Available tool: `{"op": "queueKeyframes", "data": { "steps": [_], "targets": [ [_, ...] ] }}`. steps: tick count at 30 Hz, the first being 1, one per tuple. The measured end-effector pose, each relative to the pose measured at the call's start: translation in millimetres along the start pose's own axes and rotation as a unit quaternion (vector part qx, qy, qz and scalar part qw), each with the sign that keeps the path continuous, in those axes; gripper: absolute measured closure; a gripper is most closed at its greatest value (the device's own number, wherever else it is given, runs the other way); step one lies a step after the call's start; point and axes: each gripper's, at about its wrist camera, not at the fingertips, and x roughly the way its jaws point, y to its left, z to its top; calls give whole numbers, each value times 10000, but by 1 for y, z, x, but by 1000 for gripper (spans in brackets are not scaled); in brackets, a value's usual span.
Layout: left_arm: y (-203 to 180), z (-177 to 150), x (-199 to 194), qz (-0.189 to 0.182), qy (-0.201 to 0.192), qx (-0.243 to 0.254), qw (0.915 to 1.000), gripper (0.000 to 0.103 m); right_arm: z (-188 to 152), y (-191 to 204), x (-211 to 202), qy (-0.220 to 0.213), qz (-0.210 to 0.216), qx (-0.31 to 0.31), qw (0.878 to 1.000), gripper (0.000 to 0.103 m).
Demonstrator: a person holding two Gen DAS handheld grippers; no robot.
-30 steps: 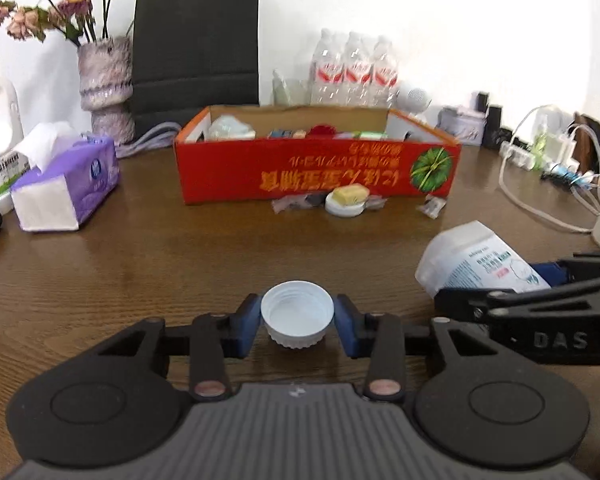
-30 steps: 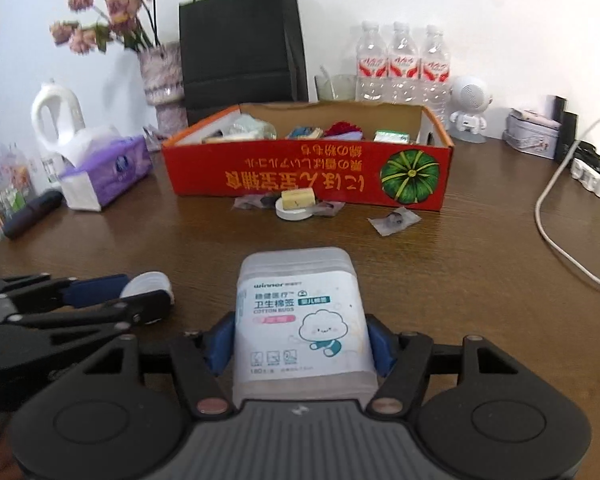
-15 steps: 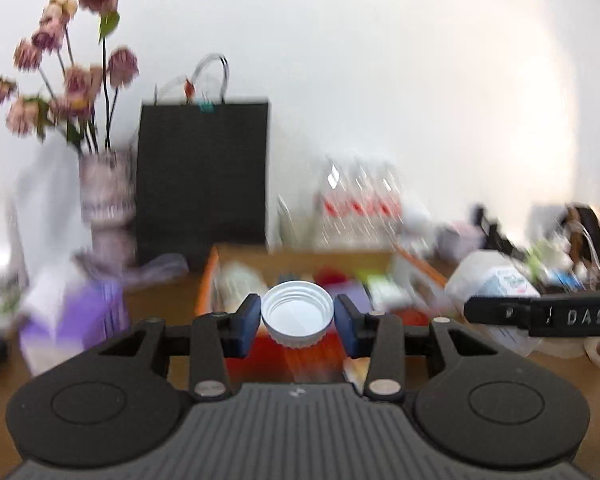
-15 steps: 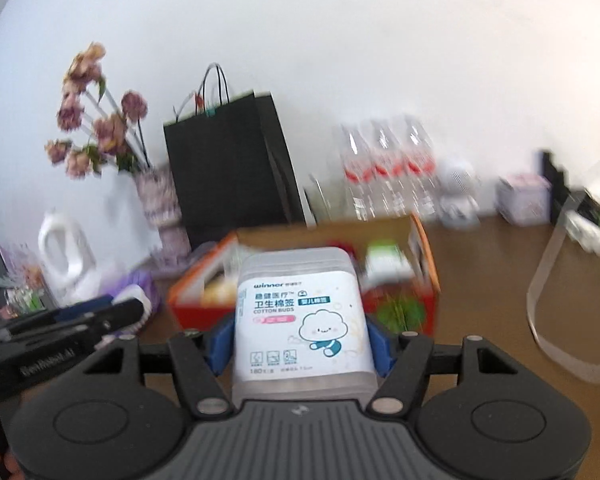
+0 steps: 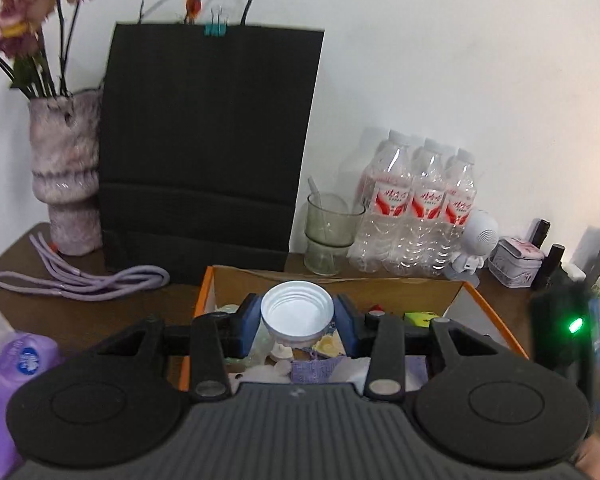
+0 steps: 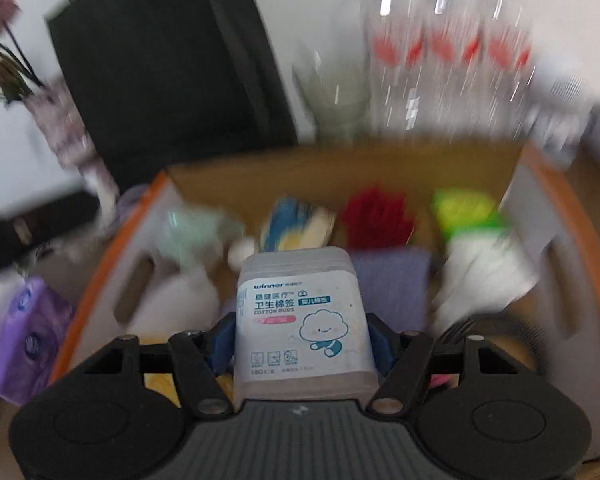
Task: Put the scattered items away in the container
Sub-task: 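Carry the cap and cotton swab box into the box and open both tools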
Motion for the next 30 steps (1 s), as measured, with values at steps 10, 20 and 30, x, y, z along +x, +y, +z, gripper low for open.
{"op": "queueKeyframes", "data": {
  "steps": [10, 20, 30],
  "targets": [
    [-3, -6, 50, 26, 721, 59, 9974, 62, 17, -28, -43, -165, 90, 0, 9998, 22],
    [-6, -12, 82, -50, 1565, 294, 9872, 49, 34, -74, -78, -291, -280, 162, 9991, 17],
    [-11, 7, 37, -13, 1652, 288, 9858, 0, 28, -70, -91, 64, -569, -136, 9983, 15]
  ]
}}
